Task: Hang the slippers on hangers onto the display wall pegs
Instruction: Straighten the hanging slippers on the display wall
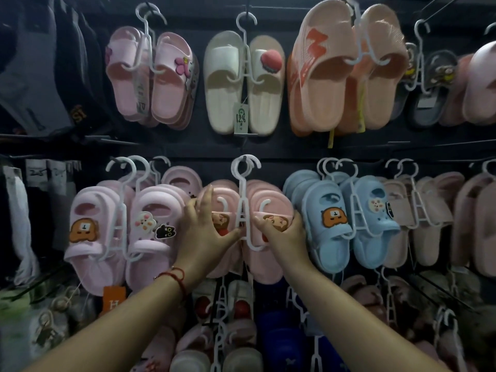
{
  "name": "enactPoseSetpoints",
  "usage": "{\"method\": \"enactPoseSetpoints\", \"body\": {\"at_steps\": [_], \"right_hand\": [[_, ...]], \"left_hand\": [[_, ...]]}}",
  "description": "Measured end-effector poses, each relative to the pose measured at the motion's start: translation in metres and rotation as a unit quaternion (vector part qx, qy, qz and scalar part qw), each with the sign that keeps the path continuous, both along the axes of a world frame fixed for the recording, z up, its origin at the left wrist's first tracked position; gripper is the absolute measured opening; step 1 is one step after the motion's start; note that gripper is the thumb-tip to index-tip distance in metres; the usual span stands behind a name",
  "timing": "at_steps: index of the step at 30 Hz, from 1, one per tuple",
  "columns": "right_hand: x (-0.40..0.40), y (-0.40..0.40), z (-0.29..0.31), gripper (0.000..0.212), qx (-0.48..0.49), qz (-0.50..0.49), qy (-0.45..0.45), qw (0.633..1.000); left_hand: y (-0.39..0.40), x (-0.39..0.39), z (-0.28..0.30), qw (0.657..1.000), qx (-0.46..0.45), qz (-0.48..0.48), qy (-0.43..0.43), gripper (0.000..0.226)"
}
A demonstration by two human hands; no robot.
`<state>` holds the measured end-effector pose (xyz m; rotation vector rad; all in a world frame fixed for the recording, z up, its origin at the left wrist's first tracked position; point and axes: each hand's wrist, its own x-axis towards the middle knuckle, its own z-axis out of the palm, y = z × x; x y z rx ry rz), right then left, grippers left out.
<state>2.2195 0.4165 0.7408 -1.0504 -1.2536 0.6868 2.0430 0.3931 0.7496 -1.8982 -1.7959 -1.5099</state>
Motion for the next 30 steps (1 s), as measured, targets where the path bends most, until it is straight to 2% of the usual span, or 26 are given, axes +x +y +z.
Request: {"method": "enactPoseSetpoints", "body": {"at_steps": [5, 12, 16, 21, 27, 30], "right_hand": [[-0.003, 0.008, -0.010, 0.114, 0.015, 0.006, 0.003, 1.000], [-0.008, 0.014, -0.010, 0.115, 0.009, 0.004, 0.009, 1.000], [-0.006, 0.005, -0.005, 0.110, 0.014, 0.004, -0.006, 1.000], [-0.002, -0.006, 0.002, 0.090, 0.013, 0.002, -0.021, 1.000], [0.007, -0.026, 0.013, 0.112, -0.010, -0.033, -0.099, 0.995], [0.016, -0.042, 0.014, 0.109, -0.013, -0.028, -0.153, 0.988]], "left_hand": [[0.010, -0.003, -0.011, 0.998, -0.030, -0.025, -0.057, 0.121], [0.017, -0.001, -0.016, 0.999, -0.035, -0.007, -0.032, 0.119], [0.010, -0.001, -0.011, 0.999, -0.039, 0.017, 0.009, 0.115], [0.001, -0.003, -0.007, 0.995, -0.027, 0.043, 0.089, 0.112], [-0.020, -0.002, -0.022, 0.990, -0.027, -0.015, 0.140, 0.108], [-0.044, -0.006, -0.039, 0.982, -0.032, -0.056, 0.176, 0.102]]}}
